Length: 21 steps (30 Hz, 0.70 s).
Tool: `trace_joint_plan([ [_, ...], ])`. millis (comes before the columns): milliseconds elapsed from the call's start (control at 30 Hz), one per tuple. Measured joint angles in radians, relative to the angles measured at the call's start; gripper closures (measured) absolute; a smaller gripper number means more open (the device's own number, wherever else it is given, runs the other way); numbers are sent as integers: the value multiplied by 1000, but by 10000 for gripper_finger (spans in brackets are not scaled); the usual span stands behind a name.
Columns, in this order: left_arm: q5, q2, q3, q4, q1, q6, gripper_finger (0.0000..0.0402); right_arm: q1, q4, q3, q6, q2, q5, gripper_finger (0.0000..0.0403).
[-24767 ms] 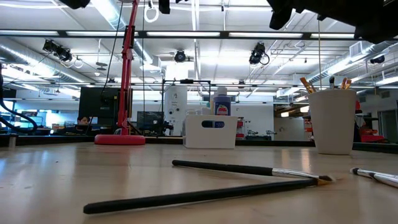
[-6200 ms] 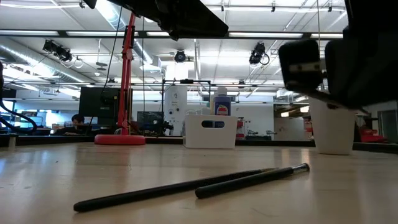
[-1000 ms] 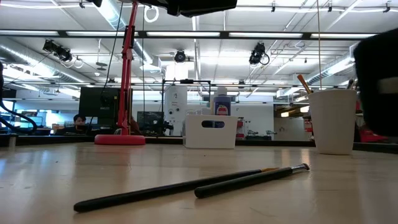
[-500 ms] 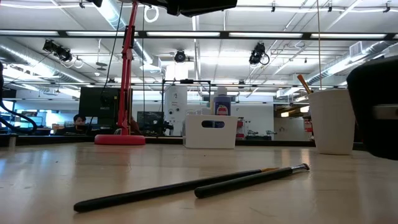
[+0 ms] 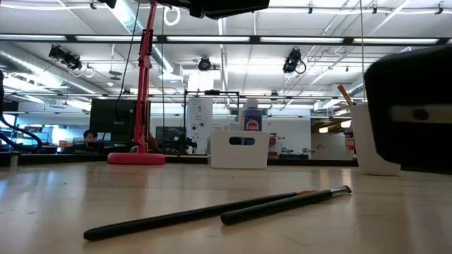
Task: Pick & Place Paint Supplies
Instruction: Put the gold paint brush into the gray cup
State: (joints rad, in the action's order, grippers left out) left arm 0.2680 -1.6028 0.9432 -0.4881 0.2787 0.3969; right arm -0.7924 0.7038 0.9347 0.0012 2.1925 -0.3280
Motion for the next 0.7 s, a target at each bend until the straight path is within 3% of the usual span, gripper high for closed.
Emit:
trace_joint_plan([
  [233, 0, 0, 0, 0, 0, -23, 303, 15, 6, -11, -99, -18, 20, 398],
  [400, 0, 0, 0, 0, 0, -46, 303, 20, -218, -11, -174, -111, -8, 399],
  [533, -1, 0, 0, 0, 0, -78, 303, 22, -435, -21, -266, -218, -94, 399],
  [700, -2, 0, 0, 4, 0, -130, 303, 24, -723, -21, -379, -387, -297, 399],
])
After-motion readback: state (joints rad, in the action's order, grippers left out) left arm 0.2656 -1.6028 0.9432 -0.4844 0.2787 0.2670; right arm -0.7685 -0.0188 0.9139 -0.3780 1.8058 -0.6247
